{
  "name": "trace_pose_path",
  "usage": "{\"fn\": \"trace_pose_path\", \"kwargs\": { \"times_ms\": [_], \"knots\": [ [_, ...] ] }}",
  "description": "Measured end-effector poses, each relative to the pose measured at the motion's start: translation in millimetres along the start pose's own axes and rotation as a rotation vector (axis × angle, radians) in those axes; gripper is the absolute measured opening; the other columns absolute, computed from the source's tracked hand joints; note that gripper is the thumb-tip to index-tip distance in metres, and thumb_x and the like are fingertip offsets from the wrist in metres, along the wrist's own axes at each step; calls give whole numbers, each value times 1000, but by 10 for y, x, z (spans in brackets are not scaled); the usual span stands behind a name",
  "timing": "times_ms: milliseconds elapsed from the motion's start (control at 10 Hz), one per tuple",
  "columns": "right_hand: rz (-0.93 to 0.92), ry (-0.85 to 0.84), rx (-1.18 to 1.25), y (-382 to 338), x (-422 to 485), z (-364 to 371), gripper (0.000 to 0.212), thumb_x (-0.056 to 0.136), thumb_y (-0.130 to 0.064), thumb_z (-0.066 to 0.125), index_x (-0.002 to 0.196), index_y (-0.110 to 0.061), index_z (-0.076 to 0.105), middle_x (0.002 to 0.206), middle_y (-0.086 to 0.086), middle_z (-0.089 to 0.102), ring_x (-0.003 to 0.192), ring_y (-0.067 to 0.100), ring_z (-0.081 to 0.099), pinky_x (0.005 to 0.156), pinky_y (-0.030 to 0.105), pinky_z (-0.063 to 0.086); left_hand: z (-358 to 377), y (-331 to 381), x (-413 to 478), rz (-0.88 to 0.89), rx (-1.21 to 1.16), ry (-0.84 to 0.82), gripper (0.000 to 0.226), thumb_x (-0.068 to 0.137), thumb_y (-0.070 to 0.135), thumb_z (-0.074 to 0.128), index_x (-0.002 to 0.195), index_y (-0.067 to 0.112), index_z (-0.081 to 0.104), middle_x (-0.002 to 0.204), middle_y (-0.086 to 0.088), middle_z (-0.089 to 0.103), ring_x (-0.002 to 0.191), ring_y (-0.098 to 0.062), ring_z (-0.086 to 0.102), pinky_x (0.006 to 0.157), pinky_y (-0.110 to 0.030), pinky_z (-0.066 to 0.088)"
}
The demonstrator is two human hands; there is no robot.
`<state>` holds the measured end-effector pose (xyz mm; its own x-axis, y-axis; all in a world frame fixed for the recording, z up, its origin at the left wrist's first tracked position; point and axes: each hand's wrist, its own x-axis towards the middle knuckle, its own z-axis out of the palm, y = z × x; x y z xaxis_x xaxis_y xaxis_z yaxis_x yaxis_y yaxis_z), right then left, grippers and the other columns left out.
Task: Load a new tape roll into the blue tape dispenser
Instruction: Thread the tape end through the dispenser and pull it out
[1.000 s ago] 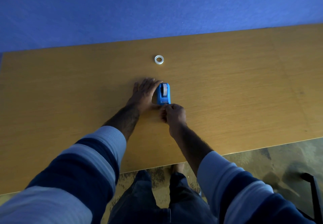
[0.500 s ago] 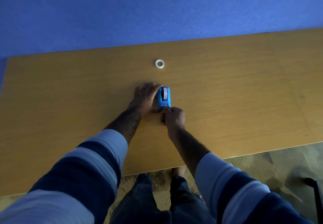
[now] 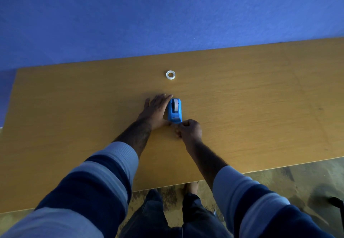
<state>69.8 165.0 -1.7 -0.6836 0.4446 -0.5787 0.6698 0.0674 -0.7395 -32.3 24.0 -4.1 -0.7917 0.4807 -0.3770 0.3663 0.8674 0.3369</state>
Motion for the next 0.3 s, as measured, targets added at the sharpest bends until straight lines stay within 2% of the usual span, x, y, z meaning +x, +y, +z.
{"fn": "trace_pose_path", "kwargs": {
  "times_ms": [100,200,300],
  "knots": [
    [-12,5,-53,0,16,-72,3,90,-18,67,88,-16,66,79,6,72,67,16,69,59,33,60,-37,-24,-26,-2,38,-33,120,79,45,81,161,33,-6,172,-3,1,158,-23,-1,126,-55,4],
    [-64,27,-198,-91,58,-211,6,91,-19,63,85,-18,64,79,4,69,71,20,67,60,37,60,-203,-89,-92,-28,95,-72,113,82,46,78,162,31,0,172,-3,2,158,-24,2,126,-54,6],
    [-139,53,-321,-174,98,-340,11,93,-22,58,83,-20,63,75,0,64,70,22,64,55,34,54,-303,-123,-136,-40,141,-28,96,91,43,69,162,28,8,172,-3,6,158,-24,5,126,-53,8]
  ]
}}
